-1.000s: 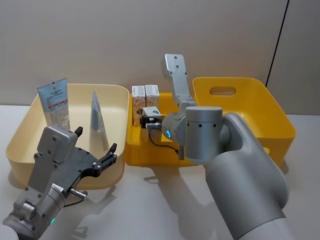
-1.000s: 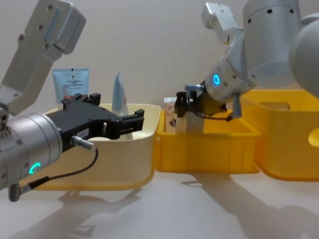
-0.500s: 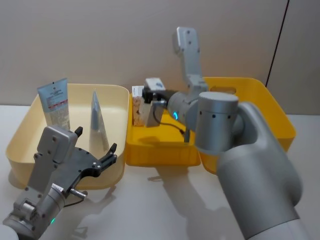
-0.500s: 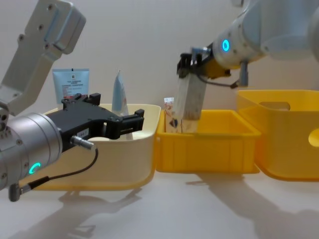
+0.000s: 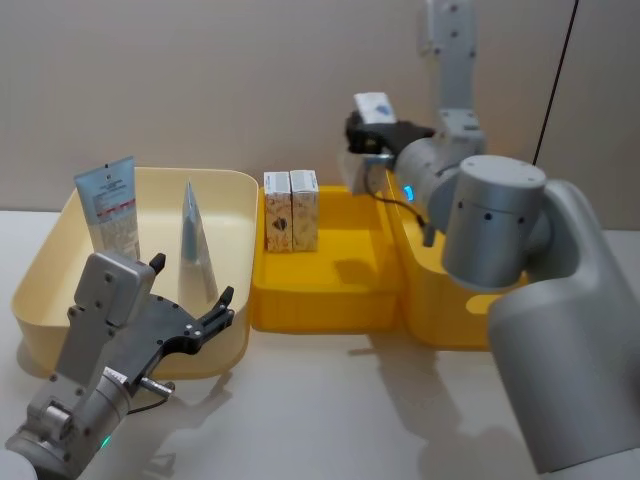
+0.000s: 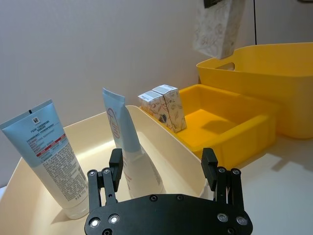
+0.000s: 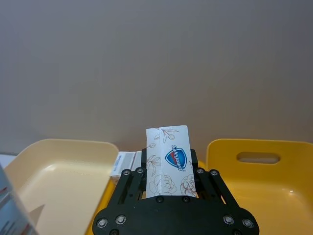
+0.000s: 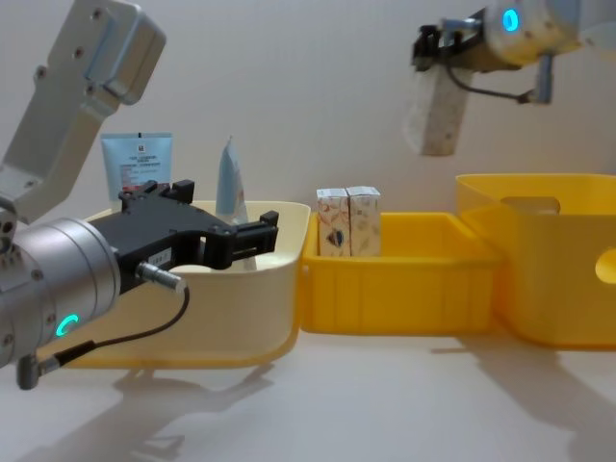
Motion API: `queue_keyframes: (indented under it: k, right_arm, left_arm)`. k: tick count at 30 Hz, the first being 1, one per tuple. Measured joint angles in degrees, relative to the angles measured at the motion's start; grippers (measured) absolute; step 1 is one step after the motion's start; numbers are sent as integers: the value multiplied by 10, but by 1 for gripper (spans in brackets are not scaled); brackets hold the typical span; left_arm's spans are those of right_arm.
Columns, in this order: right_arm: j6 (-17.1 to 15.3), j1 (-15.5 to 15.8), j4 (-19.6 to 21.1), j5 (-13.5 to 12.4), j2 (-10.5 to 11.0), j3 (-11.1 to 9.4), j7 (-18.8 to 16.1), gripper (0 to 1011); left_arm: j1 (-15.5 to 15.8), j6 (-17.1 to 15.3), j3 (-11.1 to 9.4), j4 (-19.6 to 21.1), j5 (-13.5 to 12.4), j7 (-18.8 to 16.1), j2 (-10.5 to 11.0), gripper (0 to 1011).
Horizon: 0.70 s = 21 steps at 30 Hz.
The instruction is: Bimanual collaborative sorting of washing and personal care products
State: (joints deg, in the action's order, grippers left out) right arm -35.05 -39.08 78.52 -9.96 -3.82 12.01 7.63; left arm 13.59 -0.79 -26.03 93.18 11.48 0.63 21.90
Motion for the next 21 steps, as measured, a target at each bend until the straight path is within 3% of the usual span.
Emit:
queue_keyframes:
  k: [16, 21]
  right_arm:
    - [23, 9, 25, 38, 31, -42, 52, 402]
    - [31, 10, 22, 50, 41, -59, 72, 507]
  left_arm:
    - [0, 0, 0, 0, 0, 0, 0, 1000]
    - [0, 0, 0, 0, 0, 0, 0, 1000]
